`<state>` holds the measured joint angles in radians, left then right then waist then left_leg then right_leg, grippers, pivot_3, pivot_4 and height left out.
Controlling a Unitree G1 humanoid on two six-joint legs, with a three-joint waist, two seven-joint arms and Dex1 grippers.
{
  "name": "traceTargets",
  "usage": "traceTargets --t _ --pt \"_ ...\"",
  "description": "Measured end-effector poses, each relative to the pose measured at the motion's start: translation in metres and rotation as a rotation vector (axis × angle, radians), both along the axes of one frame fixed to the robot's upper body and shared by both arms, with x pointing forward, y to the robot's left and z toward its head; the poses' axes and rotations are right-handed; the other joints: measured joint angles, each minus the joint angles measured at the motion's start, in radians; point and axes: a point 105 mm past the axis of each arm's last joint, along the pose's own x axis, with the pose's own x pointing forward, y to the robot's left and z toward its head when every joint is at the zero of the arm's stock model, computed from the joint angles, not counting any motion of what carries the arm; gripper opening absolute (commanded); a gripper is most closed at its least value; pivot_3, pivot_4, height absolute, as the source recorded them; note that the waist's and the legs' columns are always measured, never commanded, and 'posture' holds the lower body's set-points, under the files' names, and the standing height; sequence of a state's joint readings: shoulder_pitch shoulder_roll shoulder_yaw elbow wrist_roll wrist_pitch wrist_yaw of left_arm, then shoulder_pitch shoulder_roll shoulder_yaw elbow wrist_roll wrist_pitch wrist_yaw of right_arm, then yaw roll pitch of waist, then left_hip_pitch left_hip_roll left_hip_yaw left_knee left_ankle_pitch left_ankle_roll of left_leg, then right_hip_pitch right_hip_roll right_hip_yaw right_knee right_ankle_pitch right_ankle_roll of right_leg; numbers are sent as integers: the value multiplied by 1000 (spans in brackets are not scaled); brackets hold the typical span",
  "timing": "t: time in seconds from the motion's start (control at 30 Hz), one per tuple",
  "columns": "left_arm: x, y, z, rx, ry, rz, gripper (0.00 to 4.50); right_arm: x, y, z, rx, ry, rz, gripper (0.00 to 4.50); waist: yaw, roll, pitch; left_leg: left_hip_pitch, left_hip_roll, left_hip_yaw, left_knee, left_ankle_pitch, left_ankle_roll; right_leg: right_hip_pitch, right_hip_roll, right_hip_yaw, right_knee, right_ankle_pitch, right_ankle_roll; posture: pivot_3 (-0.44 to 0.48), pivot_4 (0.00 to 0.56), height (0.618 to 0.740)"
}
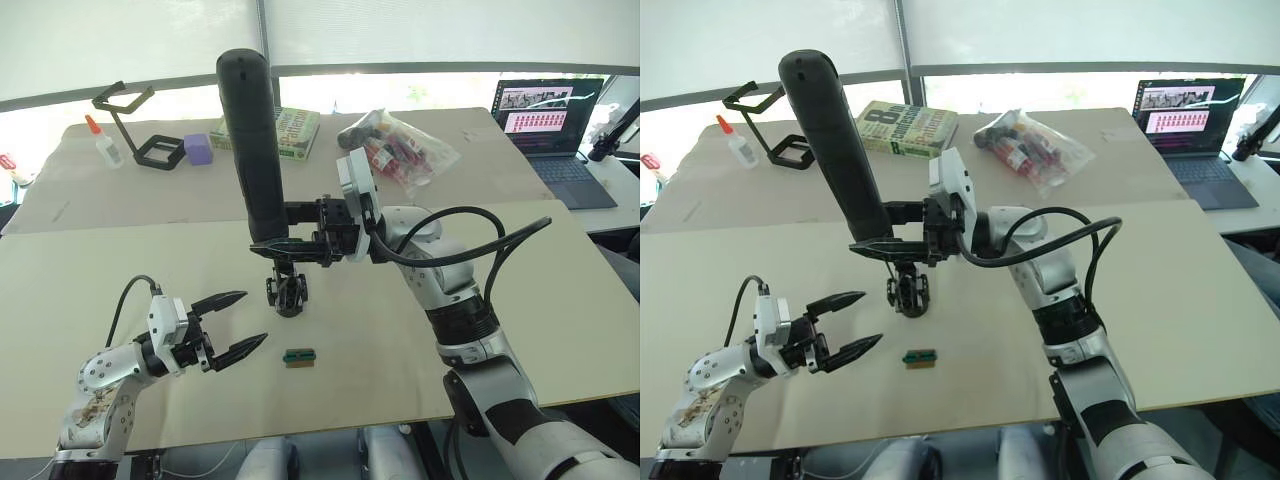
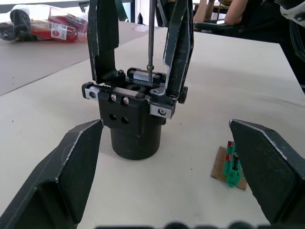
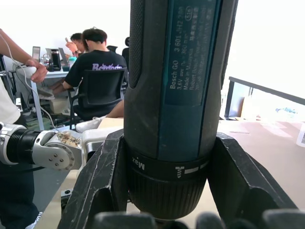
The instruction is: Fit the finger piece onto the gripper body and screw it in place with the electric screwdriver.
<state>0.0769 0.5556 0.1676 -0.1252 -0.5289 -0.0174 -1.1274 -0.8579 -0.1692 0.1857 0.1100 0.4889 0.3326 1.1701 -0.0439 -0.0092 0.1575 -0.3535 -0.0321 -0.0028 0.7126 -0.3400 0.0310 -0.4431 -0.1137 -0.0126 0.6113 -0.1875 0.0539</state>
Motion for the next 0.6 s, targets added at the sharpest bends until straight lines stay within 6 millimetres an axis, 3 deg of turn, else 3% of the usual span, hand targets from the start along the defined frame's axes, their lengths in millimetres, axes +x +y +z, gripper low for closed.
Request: traceTargets --t 0.6 --pt "1 -5 -10 0 31 -12 4500 -2 0 -4 -10 -17 16 1954 0 0 0 0 0 0 0 0 0 0 0 0 0 0 0 0 150 740"
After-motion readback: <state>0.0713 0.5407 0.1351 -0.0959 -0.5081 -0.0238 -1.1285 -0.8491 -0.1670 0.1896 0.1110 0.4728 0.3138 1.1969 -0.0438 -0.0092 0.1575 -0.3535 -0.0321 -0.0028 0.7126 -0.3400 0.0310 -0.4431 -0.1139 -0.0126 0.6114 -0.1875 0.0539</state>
